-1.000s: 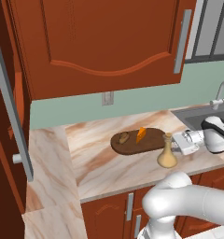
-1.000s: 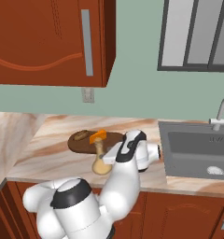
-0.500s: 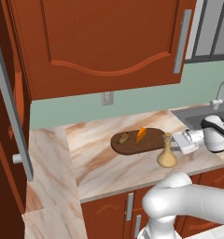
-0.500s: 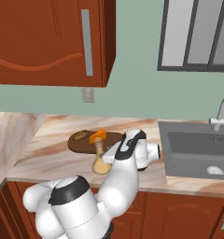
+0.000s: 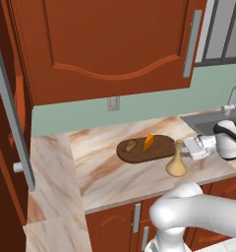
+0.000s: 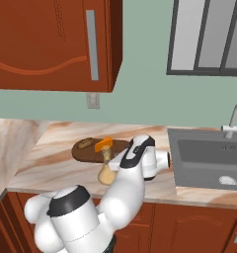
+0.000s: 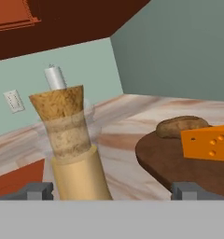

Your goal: Retrieve the reheated potato from the microwave, then place the potato, cheese, and condiment on the cutting board.

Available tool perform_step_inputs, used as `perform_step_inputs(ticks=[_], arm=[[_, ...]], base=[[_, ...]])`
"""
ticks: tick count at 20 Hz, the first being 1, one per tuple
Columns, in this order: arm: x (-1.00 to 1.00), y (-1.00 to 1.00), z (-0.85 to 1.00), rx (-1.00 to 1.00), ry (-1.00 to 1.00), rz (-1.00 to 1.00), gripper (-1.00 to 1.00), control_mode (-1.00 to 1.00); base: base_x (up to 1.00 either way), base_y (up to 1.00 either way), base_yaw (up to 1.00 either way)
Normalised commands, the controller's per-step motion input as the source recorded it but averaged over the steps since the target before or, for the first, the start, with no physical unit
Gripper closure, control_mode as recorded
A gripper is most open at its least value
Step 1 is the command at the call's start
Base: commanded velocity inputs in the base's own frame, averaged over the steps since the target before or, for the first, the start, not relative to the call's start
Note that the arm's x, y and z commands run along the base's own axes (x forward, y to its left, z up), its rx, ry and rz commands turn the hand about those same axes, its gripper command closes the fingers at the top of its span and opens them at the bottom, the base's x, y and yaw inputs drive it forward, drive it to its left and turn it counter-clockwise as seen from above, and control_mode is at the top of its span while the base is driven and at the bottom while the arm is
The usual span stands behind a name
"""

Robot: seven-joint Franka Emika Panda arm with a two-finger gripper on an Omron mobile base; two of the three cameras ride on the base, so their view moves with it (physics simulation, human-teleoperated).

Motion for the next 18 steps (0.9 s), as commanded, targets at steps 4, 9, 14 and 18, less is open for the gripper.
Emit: perform_step_inputs(ticks=[4,9,14,18], arm=[[0.0,0.02,0.09,0.0,0.0,-0.07,-1.0,-1.0],[0.0,0.08,0.0,0.0,0.0,-0.1,-1.0,-1.0],[-0.05,0.09,0.0,0.0,0.0,-0.11,-1.0,-1.0],[-0.16,0.09,0.02,0.0,0.0,-0.1,-1.0,-1.0]], base=[[0.0,0.0,0.0],[0.0,0.0,0.0],[0.0,0.0,0.0],[0.0,0.0,0.0]])
